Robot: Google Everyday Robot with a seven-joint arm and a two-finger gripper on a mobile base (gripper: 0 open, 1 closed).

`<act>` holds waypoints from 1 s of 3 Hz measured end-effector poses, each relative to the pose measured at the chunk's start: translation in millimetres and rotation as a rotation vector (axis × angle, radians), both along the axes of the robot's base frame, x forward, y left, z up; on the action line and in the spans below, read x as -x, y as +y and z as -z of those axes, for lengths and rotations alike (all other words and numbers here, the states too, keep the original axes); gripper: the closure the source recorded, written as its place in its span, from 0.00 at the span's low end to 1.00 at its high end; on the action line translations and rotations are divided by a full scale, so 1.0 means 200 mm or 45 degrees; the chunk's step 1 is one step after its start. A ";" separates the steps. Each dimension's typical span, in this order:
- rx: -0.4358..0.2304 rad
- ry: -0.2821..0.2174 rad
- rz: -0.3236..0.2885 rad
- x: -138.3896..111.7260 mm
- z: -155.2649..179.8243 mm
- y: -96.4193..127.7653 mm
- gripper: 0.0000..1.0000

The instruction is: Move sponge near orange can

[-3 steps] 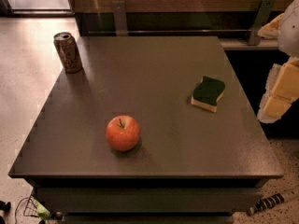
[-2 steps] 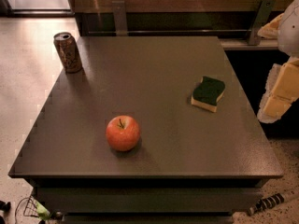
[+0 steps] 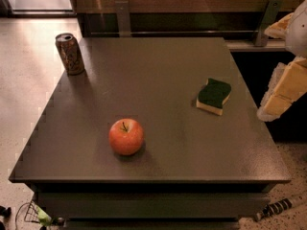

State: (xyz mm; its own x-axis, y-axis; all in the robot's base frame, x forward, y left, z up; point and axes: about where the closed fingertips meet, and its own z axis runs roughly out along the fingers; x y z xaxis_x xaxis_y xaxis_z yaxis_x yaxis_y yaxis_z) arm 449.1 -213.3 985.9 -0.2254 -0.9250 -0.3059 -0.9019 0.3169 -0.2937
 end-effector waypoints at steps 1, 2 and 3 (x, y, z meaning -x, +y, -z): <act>-0.325 -0.086 0.064 -0.14 0.09 0.01 0.00; -0.527 -0.144 0.112 -0.22 0.14 0.04 0.00; -0.668 -0.204 0.172 -0.24 0.21 0.08 0.00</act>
Offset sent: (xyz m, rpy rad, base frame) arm 0.0645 0.0096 -0.0412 0.6103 -0.1660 -0.1382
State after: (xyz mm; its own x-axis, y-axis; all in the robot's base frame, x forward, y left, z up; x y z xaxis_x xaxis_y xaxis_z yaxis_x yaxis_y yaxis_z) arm 497.7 -197.3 944.0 -0.2444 -0.6055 -0.7574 -0.8001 0.5672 -0.1953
